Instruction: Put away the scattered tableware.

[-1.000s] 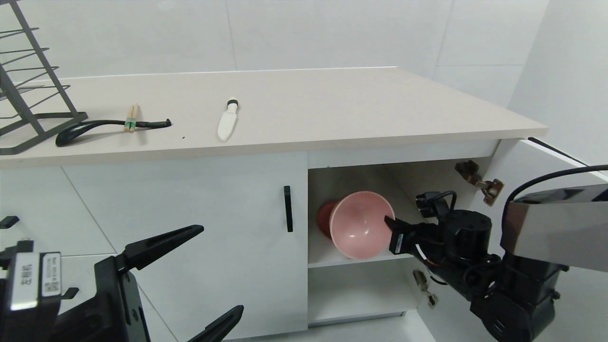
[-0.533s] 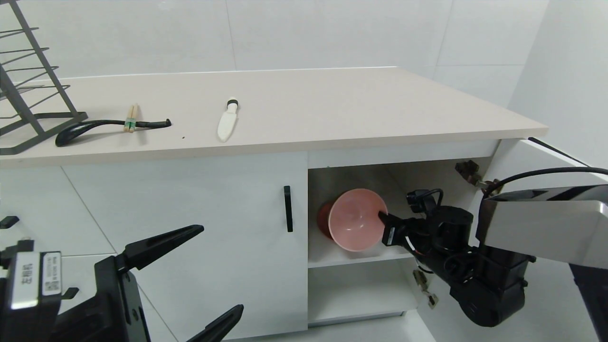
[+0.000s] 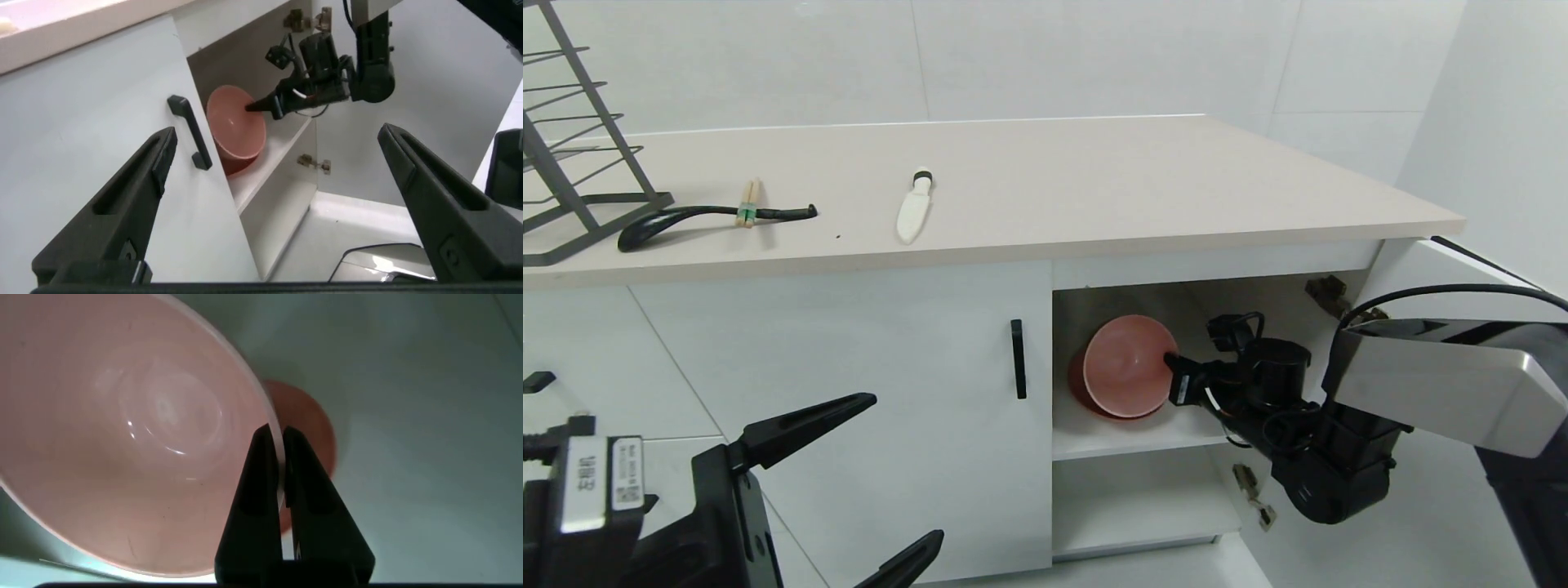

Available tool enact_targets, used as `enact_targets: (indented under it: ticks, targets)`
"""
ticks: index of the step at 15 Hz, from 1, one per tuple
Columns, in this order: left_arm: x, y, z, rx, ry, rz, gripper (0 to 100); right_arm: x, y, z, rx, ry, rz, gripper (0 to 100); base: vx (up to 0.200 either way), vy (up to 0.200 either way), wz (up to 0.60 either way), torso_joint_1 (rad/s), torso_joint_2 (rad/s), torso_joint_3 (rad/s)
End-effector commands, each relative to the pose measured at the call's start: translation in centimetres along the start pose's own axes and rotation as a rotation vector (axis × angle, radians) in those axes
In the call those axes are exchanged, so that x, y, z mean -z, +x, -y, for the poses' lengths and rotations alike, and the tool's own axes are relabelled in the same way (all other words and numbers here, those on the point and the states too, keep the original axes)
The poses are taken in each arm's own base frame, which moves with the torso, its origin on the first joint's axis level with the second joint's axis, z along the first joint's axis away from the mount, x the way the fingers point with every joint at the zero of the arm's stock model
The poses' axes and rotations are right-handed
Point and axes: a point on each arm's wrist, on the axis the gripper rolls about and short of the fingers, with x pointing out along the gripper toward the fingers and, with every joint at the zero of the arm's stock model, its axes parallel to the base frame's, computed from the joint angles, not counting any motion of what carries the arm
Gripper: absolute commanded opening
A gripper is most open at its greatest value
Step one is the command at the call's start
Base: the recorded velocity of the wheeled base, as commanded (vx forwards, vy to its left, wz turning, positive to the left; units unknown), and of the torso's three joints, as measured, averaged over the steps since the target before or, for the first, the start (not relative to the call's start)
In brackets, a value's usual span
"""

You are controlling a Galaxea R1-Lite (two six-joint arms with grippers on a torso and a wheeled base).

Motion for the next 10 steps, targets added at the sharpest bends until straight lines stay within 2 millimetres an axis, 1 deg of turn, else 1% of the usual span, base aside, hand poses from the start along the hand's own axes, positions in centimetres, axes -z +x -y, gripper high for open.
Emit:
enact_targets:
  ticks: [1,3,7,10]
  targets:
    - [0.0,0.0,0.0,0.000,-0.001,-0.004,100,0.0,0.6,0.0,-0.002,0.001,0.012,0,0.000,0.000,0.00,0.000,0.00,0.000]
    - [0.0,0.0,0.0,-0.001,-0.001,0.002,100,0.1,0.6,0.0,0.000,0.001,0.007,0,0.200,0.000,0.00,0.000,0.00,0.005]
    - [0.0,0.0,0.0,-0.001,-0.001,0.001,100,0.4,0.6,0.1,0.002,0.001,0.001,0,0.000,0.000,0.00,0.000,0.00,0.000]
    - [0.0,0.0,0.0,0.000,-0.002,-0.004,100,1.1,1.4,0.4,0.010,0.003,-0.003,0,0.000,0.000,0.00,0.000,0.00,0.000]
